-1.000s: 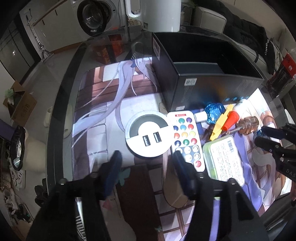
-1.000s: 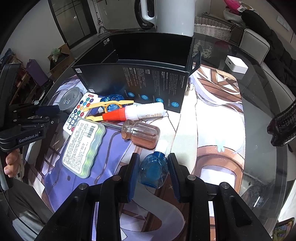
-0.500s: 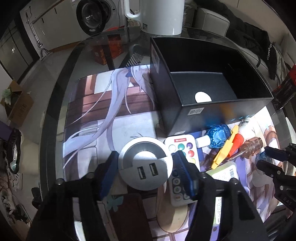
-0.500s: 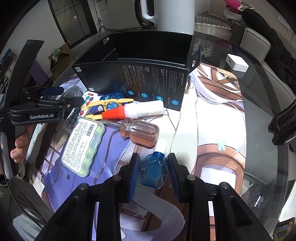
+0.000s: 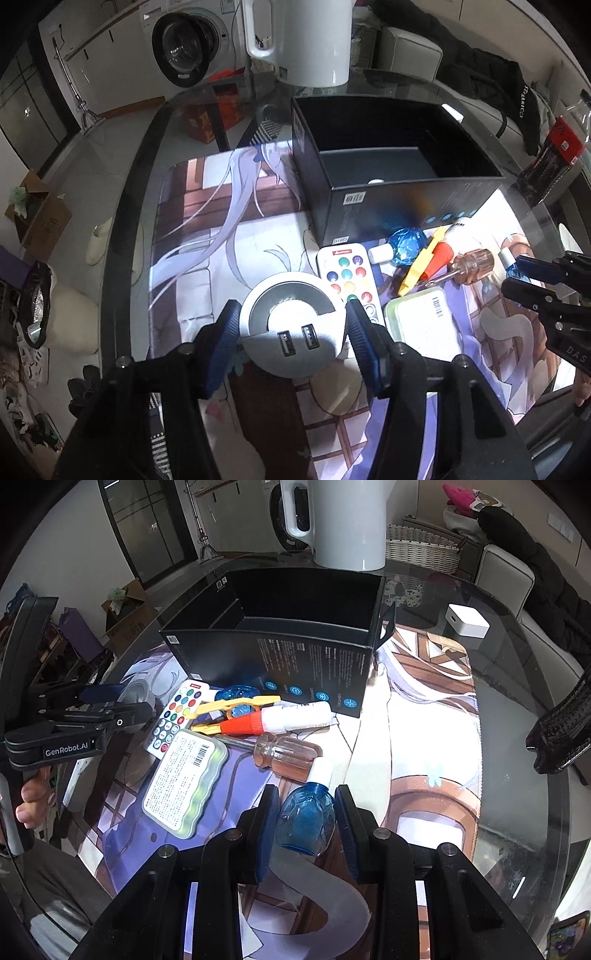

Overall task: Organize rigid objects
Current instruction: 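Close the right gripper on the blue bottle while the left gripper grasps the white USB hub, then lift both held items and drop them into the black box, opening both grippers, then grasp the white remote with the left gripper while the right gripper grasps the brown screwdriver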

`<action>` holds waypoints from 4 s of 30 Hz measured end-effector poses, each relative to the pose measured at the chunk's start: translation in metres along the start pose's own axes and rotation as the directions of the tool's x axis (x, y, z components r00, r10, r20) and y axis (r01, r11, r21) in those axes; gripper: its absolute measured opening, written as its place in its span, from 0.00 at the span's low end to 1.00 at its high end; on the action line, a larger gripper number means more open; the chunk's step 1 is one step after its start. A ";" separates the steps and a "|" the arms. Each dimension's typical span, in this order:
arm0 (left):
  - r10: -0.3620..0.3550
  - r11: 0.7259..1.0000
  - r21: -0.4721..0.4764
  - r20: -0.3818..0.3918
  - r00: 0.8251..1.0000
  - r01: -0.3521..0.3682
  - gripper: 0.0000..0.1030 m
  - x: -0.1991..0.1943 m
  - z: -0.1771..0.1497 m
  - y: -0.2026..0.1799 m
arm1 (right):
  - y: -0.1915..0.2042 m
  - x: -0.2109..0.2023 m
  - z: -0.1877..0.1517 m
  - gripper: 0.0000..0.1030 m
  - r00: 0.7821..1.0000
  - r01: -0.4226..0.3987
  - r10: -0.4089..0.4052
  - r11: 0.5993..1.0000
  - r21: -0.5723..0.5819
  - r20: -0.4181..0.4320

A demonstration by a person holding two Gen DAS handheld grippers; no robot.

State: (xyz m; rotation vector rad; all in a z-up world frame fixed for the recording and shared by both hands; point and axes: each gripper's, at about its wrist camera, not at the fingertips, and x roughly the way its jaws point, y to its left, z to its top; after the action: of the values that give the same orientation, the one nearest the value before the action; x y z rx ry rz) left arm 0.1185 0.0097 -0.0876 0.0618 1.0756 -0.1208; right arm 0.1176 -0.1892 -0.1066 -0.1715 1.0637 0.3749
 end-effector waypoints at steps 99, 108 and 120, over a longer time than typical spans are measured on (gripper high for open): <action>-0.032 0.998 -0.055 0.066 0.997 0.035 0.83 -0.014 0.021 -0.008 | -0.003 -0.024 0.051 0.49 0.997 -0.022 0.024 0.999 -0.031 0.075; -0.056 0.998 -0.040 -0.090 0.994 0.052 0.75 0.036 0.009 -0.016 | 0.008 0.018 0.041 0.40 0.999 -0.039 0.034 0.990 -0.137 -0.042; -0.019 1.000 -0.012 -0.123 0.992 0.018 0.76 0.054 0.011 -0.024 | 0.022 0.033 0.033 0.40 0.990 -0.096 0.076 0.980 -0.172 -0.115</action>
State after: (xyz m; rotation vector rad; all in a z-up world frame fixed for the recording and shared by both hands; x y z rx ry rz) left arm 0.1508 -0.0191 -0.1298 0.0500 1.2007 -0.1291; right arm 0.1502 -0.1520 -0.1186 -0.3082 1.1465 0.5443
